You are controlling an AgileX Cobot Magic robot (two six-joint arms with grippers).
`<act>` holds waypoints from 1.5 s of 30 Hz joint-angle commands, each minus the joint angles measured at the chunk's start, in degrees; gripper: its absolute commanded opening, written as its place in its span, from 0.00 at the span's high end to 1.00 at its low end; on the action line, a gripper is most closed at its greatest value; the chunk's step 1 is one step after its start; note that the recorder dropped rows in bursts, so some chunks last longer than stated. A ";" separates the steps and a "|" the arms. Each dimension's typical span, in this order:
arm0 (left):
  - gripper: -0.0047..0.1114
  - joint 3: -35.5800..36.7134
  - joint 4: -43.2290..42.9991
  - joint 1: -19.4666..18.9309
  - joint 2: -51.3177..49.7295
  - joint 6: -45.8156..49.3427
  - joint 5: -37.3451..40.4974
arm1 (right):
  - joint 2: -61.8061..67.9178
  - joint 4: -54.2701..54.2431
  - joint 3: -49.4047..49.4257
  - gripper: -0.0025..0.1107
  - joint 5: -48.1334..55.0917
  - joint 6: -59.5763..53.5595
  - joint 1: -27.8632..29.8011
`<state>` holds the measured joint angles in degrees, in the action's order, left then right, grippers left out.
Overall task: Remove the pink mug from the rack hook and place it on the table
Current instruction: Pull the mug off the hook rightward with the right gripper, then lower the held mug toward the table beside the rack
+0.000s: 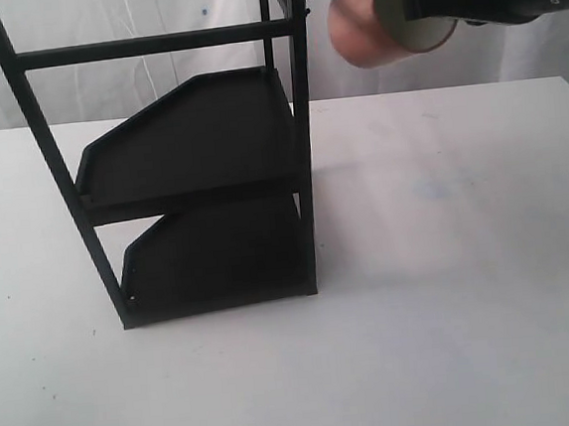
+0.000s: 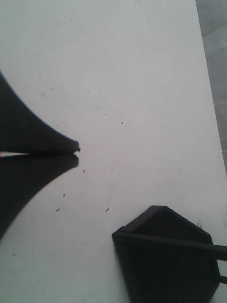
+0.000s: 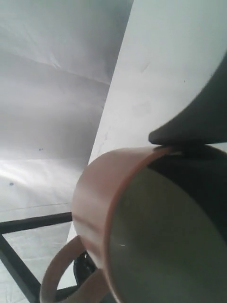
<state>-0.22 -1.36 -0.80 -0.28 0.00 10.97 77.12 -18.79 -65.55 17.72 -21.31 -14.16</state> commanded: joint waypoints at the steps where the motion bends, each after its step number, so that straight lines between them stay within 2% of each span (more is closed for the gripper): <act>1: 0.96 0.22 0.32 -0.09 0.28 0.00 -0.24 | -3.65 4.68 -0.02 0.98 0.48 4.27 1.68; 7: 0.96 0.22 0.32 -0.09 0.28 0.00 -0.24 | -8.38 9.03 2.40 0.98 2.45 6.63 2.21; 15: 0.96 0.22 0.32 -0.09 0.28 0.00 -0.24 | -19.46 9.03 15.07 0.98 -10.39 6.63 2.21; 23: 0.96 0.22 0.32 -0.09 0.28 0.00 -0.24 | -23.08 10.33 22.38 0.98 -10.29 6.20 2.21; 31: 0.96 0.22 0.32 -0.09 0.28 0.00 -0.24 | -9.33 10.33 17.79 0.98 10.46 8.43 2.21; 37: 0.96 0.22 0.32 -0.09 0.28 0.00 -0.24 | -1.39 7.51 12.30 0.98 18.09 8.28 2.21; 41: 0.96 0.22 0.32 -0.09 0.28 0.00 -0.24 | 1.00 2.05 9.24 0.98 20.63 3.93 2.21; 45: 0.96 0.22 0.32 -0.09 0.28 0.00 -0.24 | 2.24 -5.51 5.41 0.98 28.95 -2.15 2.21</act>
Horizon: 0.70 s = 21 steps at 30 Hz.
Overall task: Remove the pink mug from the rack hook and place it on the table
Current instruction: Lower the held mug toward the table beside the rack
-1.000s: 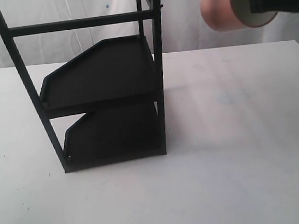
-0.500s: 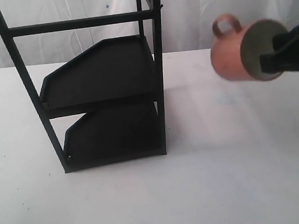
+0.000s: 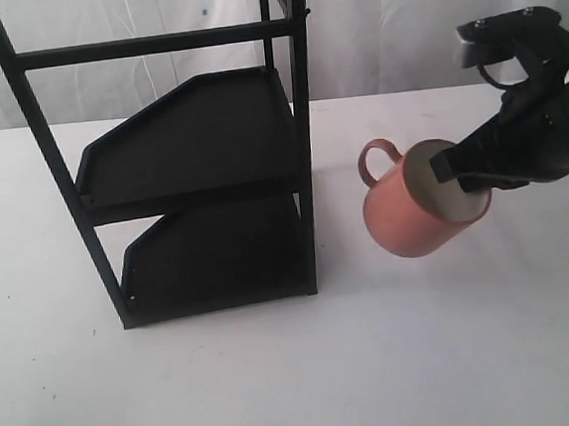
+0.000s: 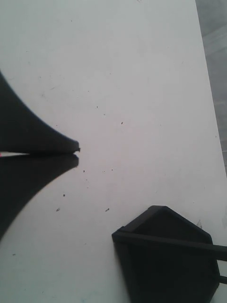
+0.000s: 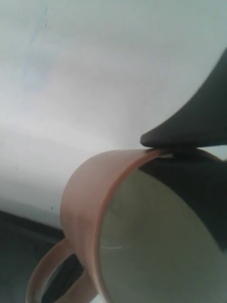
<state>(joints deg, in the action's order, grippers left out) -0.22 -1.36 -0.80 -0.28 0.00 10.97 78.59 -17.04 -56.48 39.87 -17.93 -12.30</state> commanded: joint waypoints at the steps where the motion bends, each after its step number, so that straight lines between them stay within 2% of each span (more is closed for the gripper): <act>1: 0.96 0.22 0.32 -0.09 0.28 0.00 -0.24 | 0.86 -8.42 -4.44 0.98 9.02 -6.23 0.34; 6: 0.96 0.22 0.32 -0.09 0.28 0.00 -0.24 | 0.86 -8.71 -5.73 0.98 11.58 -6.84 0.34; 16: 0.96 0.22 0.32 -0.09 0.28 0.00 -0.24 | 2.49 -0.96 -5.73 0.98 15.83 -2.27 0.34; 21: 0.96 0.22 0.32 -0.09 0.28 0.00 -0.24 | 5.50 -1.73 -5.73 0.98 15.96 -2.27 -2.00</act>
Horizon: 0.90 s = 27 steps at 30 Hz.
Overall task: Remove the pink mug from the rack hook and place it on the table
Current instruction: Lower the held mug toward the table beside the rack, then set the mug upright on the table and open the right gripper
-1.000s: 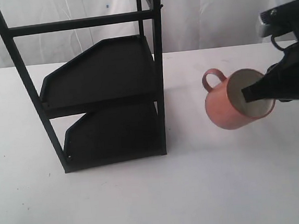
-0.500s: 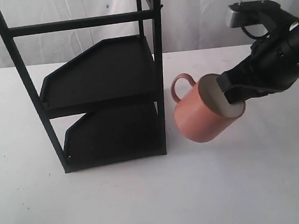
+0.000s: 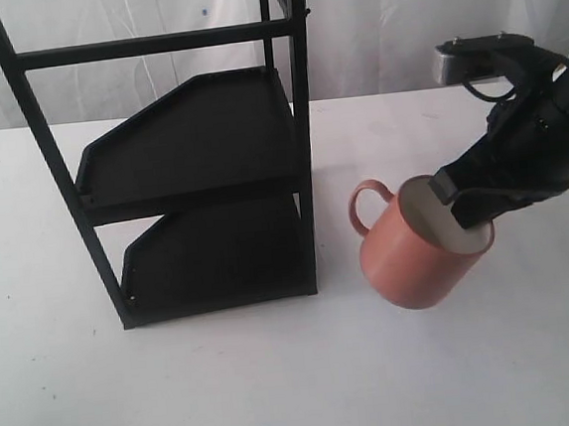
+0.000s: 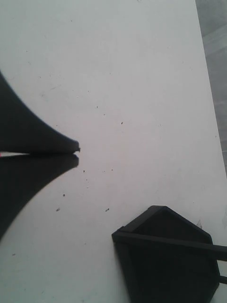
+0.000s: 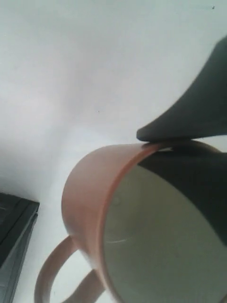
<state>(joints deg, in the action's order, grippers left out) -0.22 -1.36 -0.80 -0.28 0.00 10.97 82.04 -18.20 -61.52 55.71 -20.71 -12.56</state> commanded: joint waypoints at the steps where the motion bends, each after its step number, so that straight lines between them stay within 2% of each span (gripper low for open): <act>1: 0.96 0.22 0.32 -0.09 0.28 0.00 -0.24 | 2.82 -1.17 -0.68 0.98 0.13 0.38 -2.62; 7: 0.96 0.22 0.32 -0.09 0.28 0.00 -0.24 | 4.25 -1.22 -1.10 0.98 1.01 -0.07 -6.70; 14: 0.96 0.22 0.32 -0.09 0.28 0.00 -0.24 | 4.25 -0.08 -1.81 0.98 2.97 -0.07 -7.02; 17: 0.96 0.22 0.32 -0.09 0.28 0.00 -0.24 | 4.80 4.19 -1.68 0.98 -3.38 -0.07 -7.02; 21: 0.96 0.22 0.32 -0.09 0.28 0.00 -0.24 | 6.86 10.12 -1.80 0.98 -5.78 8.68 -7.02; 27: 0.96 0.22 0.32 -0.09 0.28 0.00 -0.24 | 8.49 10.50 -1.80 0.98 -3.99 10.59 -7.02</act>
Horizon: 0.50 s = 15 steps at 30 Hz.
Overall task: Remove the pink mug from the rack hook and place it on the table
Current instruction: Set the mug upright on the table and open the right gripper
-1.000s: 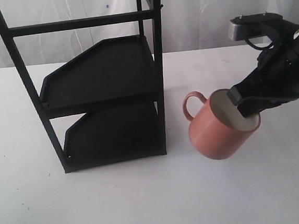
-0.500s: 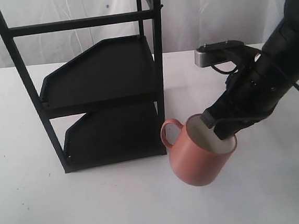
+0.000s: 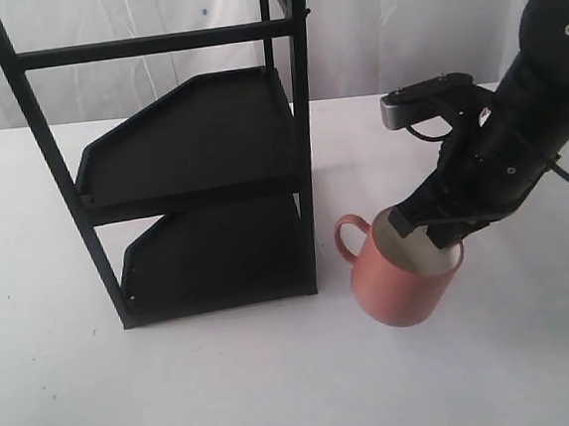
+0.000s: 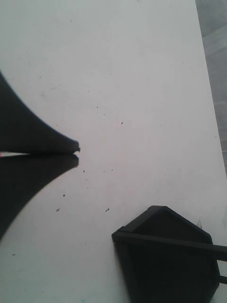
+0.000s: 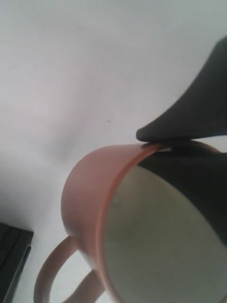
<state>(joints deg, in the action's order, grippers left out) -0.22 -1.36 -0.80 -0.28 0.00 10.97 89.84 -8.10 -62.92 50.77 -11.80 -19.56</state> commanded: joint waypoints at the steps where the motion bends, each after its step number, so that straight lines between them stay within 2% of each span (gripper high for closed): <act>1: 0.96 0.22 0.32 -0.09 0.28 0.00 -0.24 | 1.18 0.30 -0.40 0.98 1.29 1.67 -0.01; 11: 0.96 0.22 0.32 -0.09 0.28 0.00 -0.24 | 3.70 0.05 -0.40 0.98 -3.06 1.67 -0.01; 15: 0.96 0.22 0.32 -0.09 0.28 0.00 -0.24 | 5.60 -3.90 -0.40 0.98 -4.20 1.55 -0.01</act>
<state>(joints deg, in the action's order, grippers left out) -0.22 -1.36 -0.80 -0.28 0.00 10.97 94.56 -9.00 -62.92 47.70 -10.49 -19.56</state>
